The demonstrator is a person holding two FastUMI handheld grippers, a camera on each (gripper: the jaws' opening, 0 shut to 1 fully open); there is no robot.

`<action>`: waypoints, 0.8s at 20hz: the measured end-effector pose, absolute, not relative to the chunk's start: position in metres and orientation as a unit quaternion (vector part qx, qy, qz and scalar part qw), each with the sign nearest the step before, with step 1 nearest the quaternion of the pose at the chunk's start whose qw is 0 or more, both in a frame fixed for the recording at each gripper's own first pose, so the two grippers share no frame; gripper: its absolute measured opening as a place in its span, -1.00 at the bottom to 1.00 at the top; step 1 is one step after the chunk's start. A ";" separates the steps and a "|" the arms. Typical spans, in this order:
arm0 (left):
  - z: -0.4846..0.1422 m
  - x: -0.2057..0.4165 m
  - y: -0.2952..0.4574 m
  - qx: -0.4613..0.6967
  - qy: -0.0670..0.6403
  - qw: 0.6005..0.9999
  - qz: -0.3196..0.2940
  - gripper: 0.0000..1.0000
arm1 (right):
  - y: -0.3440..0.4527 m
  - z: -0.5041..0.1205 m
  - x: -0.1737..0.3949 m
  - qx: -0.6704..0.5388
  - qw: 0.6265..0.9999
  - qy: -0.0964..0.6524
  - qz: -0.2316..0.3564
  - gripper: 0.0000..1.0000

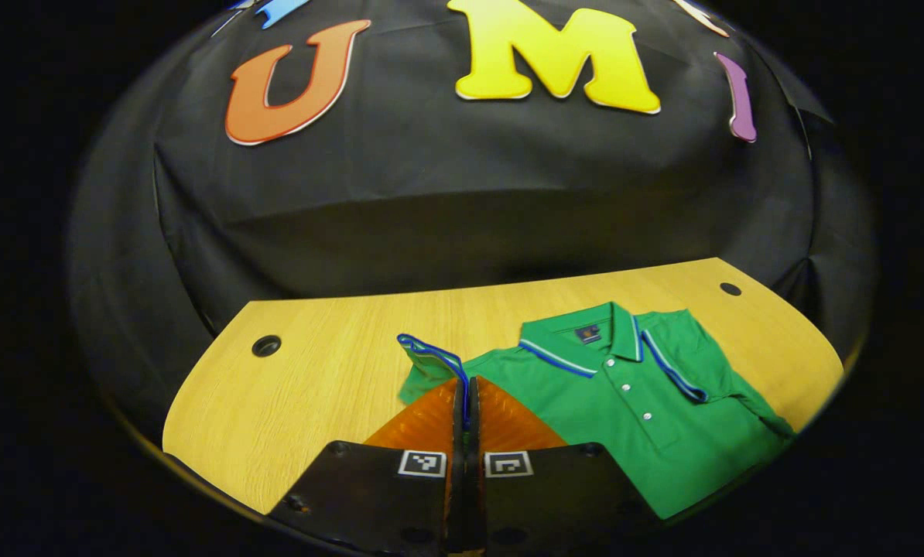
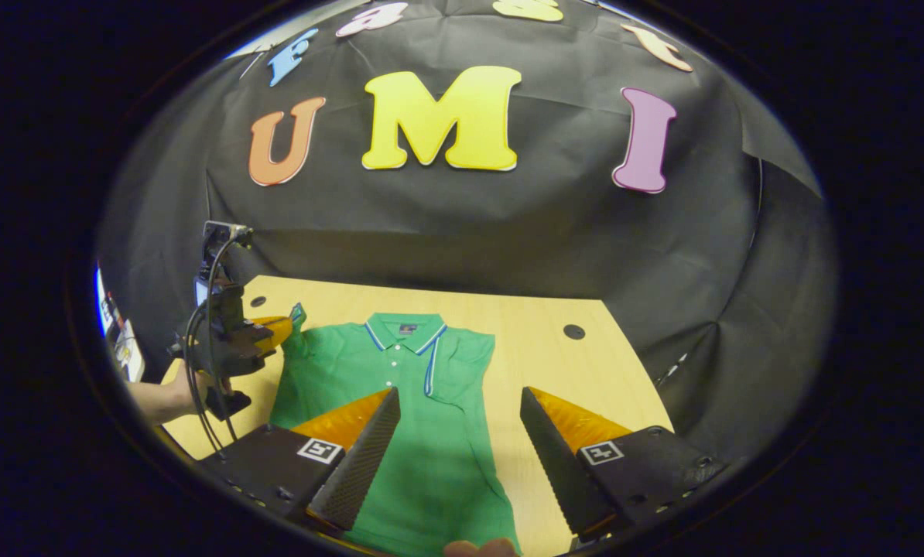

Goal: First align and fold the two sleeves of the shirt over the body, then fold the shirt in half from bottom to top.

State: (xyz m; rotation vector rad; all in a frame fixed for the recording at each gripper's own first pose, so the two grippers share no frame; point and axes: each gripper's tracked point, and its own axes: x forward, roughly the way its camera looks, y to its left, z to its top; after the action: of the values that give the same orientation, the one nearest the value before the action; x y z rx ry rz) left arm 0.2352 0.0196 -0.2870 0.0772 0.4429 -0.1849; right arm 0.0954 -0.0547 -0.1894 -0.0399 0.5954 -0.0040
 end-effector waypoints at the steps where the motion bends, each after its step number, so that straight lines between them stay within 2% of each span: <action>1: -0.281 0.237 0.002 0.039 0.214 0.970 -0.106 -0.89 | -0.061 -0.186 0.093 -0.019 0.957 0.290 -0.009 0.94; 8: -0.289 0.242 -0.093 0.041 0.234 0.956 -0.170 -0.88 | -0.118 -0.186 0.065 0.001 0.954 0.294 -0.063 0.92; 13: -0.308 0.240 -0.134 0.056 0.258 0.947 -0.182 -0.87 | -0.146 -0.186 0.058 0.006 0.952 0.294 -0.081 0.91; 14: -0.309 0.237 -0.136 0.059 0.258 0.948 -0.179 -0.80 | -0.147 -0.186 0.058 0.007 0.953 0.294 -0.079 0.91; 15: -0.305 0.231 -0.138 0.057 0.257 0.948 -0.179 -0.54 | -0.144 -0.187 0.059 0.007 0.953 0.293 -0.073 0.91; 16: -0.298 0.227 -0.136 0.051 0.249 0.952 -0.170 0.23 | -0.140 -0.187 0.059 0.006 0.954 0.292 -0.066 0.91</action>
State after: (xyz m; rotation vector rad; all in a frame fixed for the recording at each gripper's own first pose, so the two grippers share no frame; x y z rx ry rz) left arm 0.2271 -0.1358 -0.2976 0.1040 0.5071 -0.3458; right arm 0.0589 -0.1400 -0.1867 0.0126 0.5929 -0.1335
